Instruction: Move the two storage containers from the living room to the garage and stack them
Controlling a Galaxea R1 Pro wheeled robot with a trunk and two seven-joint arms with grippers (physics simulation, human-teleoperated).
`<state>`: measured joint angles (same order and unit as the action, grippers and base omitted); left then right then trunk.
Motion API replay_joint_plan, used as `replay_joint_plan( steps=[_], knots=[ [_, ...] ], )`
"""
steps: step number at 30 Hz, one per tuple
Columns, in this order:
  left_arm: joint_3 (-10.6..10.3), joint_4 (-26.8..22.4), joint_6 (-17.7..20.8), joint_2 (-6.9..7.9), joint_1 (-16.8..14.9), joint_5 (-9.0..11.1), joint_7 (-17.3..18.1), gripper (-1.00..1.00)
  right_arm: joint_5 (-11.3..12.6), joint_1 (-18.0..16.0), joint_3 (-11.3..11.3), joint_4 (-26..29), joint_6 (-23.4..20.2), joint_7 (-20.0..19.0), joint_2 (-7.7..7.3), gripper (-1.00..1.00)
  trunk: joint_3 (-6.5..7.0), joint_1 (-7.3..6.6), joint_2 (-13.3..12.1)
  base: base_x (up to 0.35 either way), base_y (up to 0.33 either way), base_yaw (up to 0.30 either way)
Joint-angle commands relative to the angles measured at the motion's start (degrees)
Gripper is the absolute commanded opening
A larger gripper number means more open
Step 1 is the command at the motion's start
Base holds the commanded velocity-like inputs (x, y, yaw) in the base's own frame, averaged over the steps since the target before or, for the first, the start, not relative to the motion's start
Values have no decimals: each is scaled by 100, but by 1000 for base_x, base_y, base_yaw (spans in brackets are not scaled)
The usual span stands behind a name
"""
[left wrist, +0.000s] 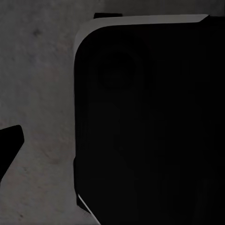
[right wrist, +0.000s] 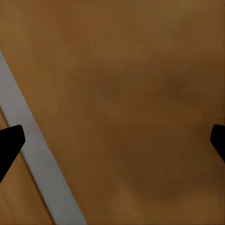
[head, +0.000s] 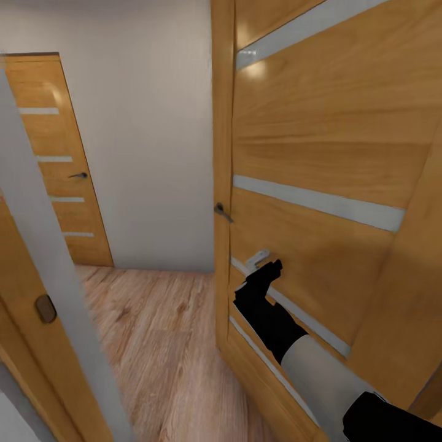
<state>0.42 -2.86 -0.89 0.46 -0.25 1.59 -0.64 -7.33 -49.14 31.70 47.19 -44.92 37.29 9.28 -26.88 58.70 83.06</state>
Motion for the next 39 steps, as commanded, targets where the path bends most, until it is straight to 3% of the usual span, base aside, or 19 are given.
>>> replay_joint_plan(
  steps=[1, 9, 24, 31, 39],
  knots=[
    [2, -1, -9, 1, -2, 17, -7, 100, -107, -8, 7, 3, -70, 16, -5, 100, -5, 3, 2, 298, -80, 0],
    [2, 3, -8, 0, -2, 17, -7, 100, -102, -8, -20, -126, -74, 154, -5, 100, -5, 3, 2, 270, -67, 0],
    [2, 0, -9, -2, -2, 17, -7, 100, -112, -8, -16, 32, -101, 174, 72, 100, -5, 3, 2, 10, -2, 0],
    [2, 2, -9, -2, -2, 17, -7, 100, -117, -8, -12, 324, -353, 153, 72, 100, -5, 3, 2, 0, 0, 0],
    [2, 1, -8, -2, -2, 17, -7, 100, -98, -41, -4, 268, -408, 135, 72, 100, -5, 3, 2, 0, 0, 0]
  ],
)
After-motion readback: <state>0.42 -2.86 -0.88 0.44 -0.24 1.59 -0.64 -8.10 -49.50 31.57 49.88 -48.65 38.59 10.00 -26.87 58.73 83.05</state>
